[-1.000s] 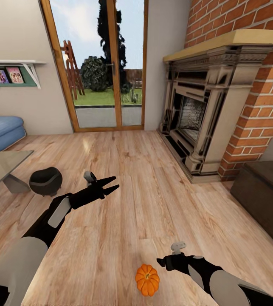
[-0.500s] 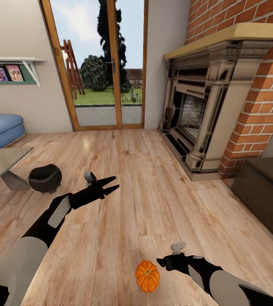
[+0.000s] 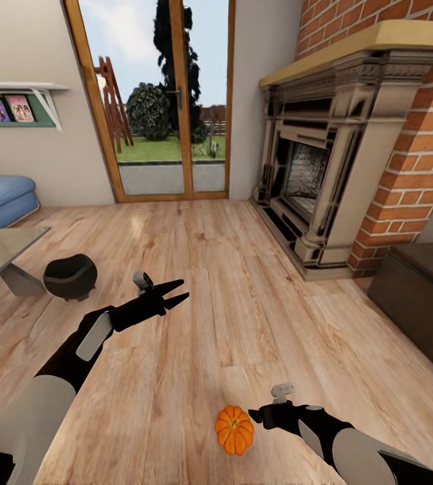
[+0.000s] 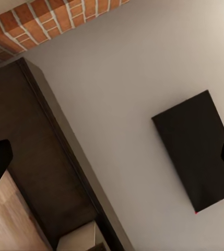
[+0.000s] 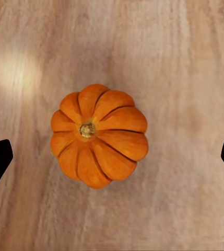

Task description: Place each of the two pumpkins and all three candles from the living room inside a cabinet in the living room (use any cabinet), then make sure every cabinet is closed, and position the cauldron so it is next to a table in the living room.

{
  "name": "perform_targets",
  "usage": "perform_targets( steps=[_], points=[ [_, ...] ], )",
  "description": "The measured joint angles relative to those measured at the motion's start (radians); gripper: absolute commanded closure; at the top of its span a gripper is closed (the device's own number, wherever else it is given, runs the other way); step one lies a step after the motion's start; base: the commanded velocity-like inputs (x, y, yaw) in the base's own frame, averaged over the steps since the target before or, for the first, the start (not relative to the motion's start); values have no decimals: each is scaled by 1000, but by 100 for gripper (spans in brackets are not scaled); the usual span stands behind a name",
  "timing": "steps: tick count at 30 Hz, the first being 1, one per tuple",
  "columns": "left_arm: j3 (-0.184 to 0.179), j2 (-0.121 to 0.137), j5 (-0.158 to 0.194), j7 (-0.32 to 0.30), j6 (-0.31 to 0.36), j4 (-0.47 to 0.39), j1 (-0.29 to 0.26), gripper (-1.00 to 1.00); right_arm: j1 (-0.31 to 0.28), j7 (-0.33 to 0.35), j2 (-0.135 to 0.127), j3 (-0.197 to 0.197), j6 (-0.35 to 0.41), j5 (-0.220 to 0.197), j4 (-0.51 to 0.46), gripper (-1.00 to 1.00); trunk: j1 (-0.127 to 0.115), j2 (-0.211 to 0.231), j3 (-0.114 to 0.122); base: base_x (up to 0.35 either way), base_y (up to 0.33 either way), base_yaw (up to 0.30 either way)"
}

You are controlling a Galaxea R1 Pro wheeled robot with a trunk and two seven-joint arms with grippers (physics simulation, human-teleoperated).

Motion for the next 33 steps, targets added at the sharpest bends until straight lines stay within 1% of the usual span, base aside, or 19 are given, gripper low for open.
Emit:
perform_targets(
  steps=[17, 23, 25, 28, 29, 30, 32, 33],
  points=[
    [0, -1, 0, 1, 0, 0, 0, -100, 0, 2, -3, -1, 0, 1, -6, -100, 8, -4, -66, 0, 0, 0],
    [0, -2, 0, 1, 0, 0, 0, -100, -5, 45, -13, -16, 17, 1, -30, -100, 10, -5, -89, 0, 0, 0],
    [0, -2, 0, 1, 0, 0, 0, -100, -11, 53, -13, -21, 32, 0, -53, -100, 11, -6, -97, 0, 0, 0],
    [0, -2, 0, 1, 0, 0, 0, -100, -18, 58, -14, -23, 77, -2, -92, -100, 13, -7, -108, 0, 0, 0],
    [0, -2, 0, 1, 0, 0, 0, -100, -22, 60, -14, -24, 105, -9, -121, -100, 13, -7, -112, 0, 0, 0],
    [0, -3, 0, 1, 0, 0, 0, -100, -25, 62, -12, -24, 128, -27, -155, -100, 13, -7, -116, 0, 0, 0],
    [-1, -6, 0, 1, 0, 0, 0, -100, -25, 62, -11, -23, 138, -49, -172, -100, 14, -7, -124, 0, 0, 0],
    [-1, -7, 0, 1, 0, 0, 0, -100, -26, 63, -10, -23, 140, -54, -174, -100, 15, -8, -128, 0, 0, 0]
  ],
)
